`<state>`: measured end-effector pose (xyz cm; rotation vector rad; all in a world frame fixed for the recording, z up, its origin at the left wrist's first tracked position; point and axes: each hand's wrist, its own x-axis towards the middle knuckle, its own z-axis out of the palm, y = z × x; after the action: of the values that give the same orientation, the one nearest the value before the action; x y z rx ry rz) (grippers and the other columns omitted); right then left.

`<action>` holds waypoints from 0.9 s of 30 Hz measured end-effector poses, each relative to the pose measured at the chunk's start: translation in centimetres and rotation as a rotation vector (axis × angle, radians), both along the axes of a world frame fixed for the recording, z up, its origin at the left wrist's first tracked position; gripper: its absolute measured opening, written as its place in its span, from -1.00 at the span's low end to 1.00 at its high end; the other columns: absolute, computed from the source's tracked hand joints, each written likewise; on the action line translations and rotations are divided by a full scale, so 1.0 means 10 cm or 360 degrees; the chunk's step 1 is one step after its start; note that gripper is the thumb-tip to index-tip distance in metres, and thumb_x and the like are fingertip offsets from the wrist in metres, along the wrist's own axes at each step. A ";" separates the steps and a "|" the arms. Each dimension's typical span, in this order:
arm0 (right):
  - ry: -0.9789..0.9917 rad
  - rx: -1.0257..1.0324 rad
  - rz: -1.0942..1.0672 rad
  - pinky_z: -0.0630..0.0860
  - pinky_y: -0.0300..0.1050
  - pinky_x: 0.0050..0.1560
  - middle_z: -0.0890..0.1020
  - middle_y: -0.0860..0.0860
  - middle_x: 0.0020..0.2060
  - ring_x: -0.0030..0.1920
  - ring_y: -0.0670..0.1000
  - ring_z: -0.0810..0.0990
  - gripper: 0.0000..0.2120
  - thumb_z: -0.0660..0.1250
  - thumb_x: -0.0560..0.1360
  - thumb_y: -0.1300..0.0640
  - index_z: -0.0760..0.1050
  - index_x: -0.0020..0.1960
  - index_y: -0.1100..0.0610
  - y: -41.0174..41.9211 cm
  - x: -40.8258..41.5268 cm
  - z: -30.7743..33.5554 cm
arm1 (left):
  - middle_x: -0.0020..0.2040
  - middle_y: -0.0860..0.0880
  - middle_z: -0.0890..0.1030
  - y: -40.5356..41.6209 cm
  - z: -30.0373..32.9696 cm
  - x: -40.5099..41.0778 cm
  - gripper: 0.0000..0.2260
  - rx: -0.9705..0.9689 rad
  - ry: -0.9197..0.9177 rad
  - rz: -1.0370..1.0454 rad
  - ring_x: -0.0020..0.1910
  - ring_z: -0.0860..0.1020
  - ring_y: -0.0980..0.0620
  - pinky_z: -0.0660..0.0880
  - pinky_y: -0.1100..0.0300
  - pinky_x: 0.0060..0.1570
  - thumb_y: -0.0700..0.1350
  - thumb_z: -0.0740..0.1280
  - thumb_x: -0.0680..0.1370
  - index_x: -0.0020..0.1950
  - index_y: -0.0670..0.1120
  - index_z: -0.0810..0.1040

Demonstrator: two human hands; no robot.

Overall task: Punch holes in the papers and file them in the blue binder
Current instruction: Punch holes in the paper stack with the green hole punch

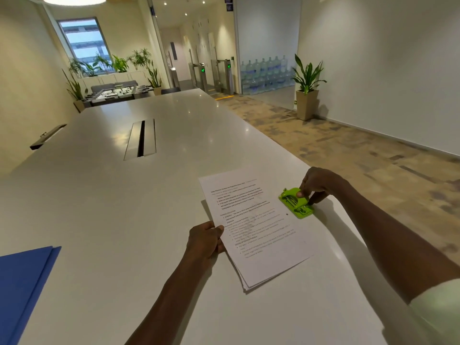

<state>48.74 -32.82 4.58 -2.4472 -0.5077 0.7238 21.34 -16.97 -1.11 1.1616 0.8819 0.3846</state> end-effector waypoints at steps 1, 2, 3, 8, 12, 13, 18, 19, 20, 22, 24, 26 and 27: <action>-0.0011 0.0005 0.0002 0.65 0.10 -0.01 0.70 0.24 -0.11 -0.23 0.16 0.71 -0.70 0.58 0.33 0.24 0.64 0.00 0.35 -0.01 -0.01 0.00 | -0.09 -0.16 0.69 0.02 0.01 -0.04 -0.88 0.0003 -0.0011 0.0011 -0.19 0.69 -0.12 0.64 0.06 -0.32 -0.35 0.24 0.60 0.06 -0.29 0.56; -0.0020 0.0009 0.0000 0.65 0.10 -0.01 0.70 0.25 -0.10 -0.24 0.16 0.71 -0.70 0.57 0.33 0.23 0.64 0.00 0.36 -0.02 -0.02 0.00 | -0.10 -0.16 0.69 0.05 0.02 -0.08 -0.88 0.0009 -0.0019 0.0023 -0.18 0.69 -0.12 0.64 0.06 -0.31 -0.35 0.24 0.60 0.06 -0.27 0.56; -0.0025 0.0018 0.0009 0.65 0.09 -0.01 0.70 0.25 -0.09 -0.25 0.16 0.70 -0.71 0.56 0.34 0.23 0.64 0.00 0.36 -0.02 -0.01 -0.01 | -0.10 -0.16 0.69 0.07 0.03 -0.12 -0.87 0.0025 -0.0021 0.0032 -0.17 0.70 -0.12 0.65 0.04 -0.29 -0.34 0.24 0.60 0.08 -0.27 0.56; -0.0384 -0.0031 0.0119 0.51 -0.15 -0.27 0.69 0.22 -0.20 -0.30 0.10 0.61 -0.63 0.53 0.38 0.00 0.66 -0.09 0.34 -0.08 -0.05 -0.04 | -0.10 -0.13 0.71 0.20 0.05 -0.31 -0.88 0.0171 0.0055 0.0049 -0.15 0.70 -0.13 0.65 -0.03 -0.18 -0.28 0.28 0.60 0.09 -0.20 0.58; -0.0765 0.0240 0.0120 0.31 -0.12 -0.31 0.48 0.08 -0.42 -0.25 0.11 0.49 -0.53 0.41 0.47 -0.09 0.42 -0.45 0.20 0.04 -0.35 -0.05 | -0.11 -0.12 0.72 0.28 0.06 -0.46 -0.87 0.0267 0.0091 0.0078 -0.17 0.70 -0.11 0.63 0.02 -0.20 -0.24 0.30 0.59 0.10 -0.17 0.61; -0.0713 0.0386 0.0122 0.33 -0.12 -0.27 0.52 0.09 -0.39 -0.25 0.10 0.51 -0.57 0.40 0.48 -0.05 0.48 -0.41 0.22 0.09 -0.46 -0.06 | -0.09 -0.12 0.72 0.31 0.06 -0.50 -0.86 0.0282 0.0100 0.0093 -0.16 0.70 -0.10 0.63 0.04 -0.19 -0.24 0.31 0.59 0.11 -0.16 0.61; 0.0054 0.0906 0.0077 0.56 -0.21 -0.33 0.70 0.25 -0.12 -0.32 0.04 0.60 -0.78 0.39 0.51 0.19 0.64 -0.01 0.37 0.36 -0.99 -0.28 | -0.04 -0.12 0.71 0.44 0.09 -0.72 -0.84 0.0313 0.0122 0.0119 -0.12 0.70 -0.09 0.61 0.11 -0.21 -0.24 0.31 0.58 0.13 -0.17 0.62; 0.0098 0.0941 0.0055 0.57 -0.23 -0.35 0.69 0.26 -0.15 -0.34 0.03 0.59 -0.81 0.40 0.49 0.25 0.64 0.01 0.38 0.40 -1.07 -0.34 | -0.05 -0.12 0.72 0.46 0.10 -0.77 -0.85 0.0317 0.0137 0.0112 -0.12 0.70 -0.09 0.61 0.11 -0.22 -0.25 0.31 0.58 0.12 -0.18 0.62; 0.0113 0.0964 0.0034 0.58 -0.21 -0.35 0.67 0.25 -0.18 -0.35 0.02 0.59 -0.82 0.43 0.46 0.29 0.64 0.01 0.38 0.45 -1.15 -0.39 | -0.05 -0.13 0.72 0.50 0.10 -0.83 -0.85 0.0320 0.0157 0.0115 -0.12 0.70 -0.10 0.61 0.11 -0.21 -0.25 0.32 0.58 0.11 -0.20 0.62; 0.0120 0.0995 0.0005 0.58 -0.18 -0.33 0.66 0.21 -0.21 -0.34 0.03 0.59 -0.81 0.47 0.41 0.30 0.64 -0.01 0.37 0.54 -1.30 -0.49 | -0.07 -0.16 0.72 0.57 0.10 -0.95 -0.86 0.0331 0.0201 0.0134 -0.10 0.69 -0.14 0.62 0.05 -0.12 -0.26 0.33 0.57 0.07 -0.24 0.64; 0.0096 0.0983 0.0003 0.52 -0.19 -0.31 0.67 0.18 -0.24 -0.36 0.03 0.58 -0.86 0.49 0.39 0.29 0.66 -0.08 0.34 0.62 -1.45 -0.55 | -0.08 -0.18 0.72 0.64 0.10 -1.08 -0.89 0.0356 0.0236 0.0152 -0.13 0.70 -0.14 0.61 0.05 -0.11 -0.27 0.34 0.56 0.00 -0.25 0.66; 0.0053 0.0947 0.0029 0.48 -0.21 -0.27 0.66 0.12 -0.32 -0.41 0.00 0.57 -0.93 0.50 0.38 0.27 0.65 -0.17 0.26 0.68 -1.57 -0.60 | -0.10 -0.19 0.72 0.69 0.10 -1.22 -0.91 0.0397 0.0283 0.0161 -0.17 0.70 -0.13 0.62 0.10 -0.17 -0.28 0.36 0.55 -0.05 -0.27 0.66; 0.0031 0.0920 0.0055 0.47 -0.20 -0.24 0.64 0.06 -0.37 -0.43 -0.03 0.55 -0.95 0.50 0.39 0.25 0.64 -0.21 0.22 0.70 -1.63 -0.62 | -0.11 -0.21 0.71 0.70 0.09 -1.27 -0.91 0.0425 0.0312 0.0174 -0.17 0.70 -0.15 0.63 0.08 -0.16 -0.28 0.37 0.54 -0.06 -0.29 0.66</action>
<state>32.43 -25.77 -1.65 -1.8938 -0.6489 0.5212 8.60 -9.94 -0.21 1.4179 1.0920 0.4950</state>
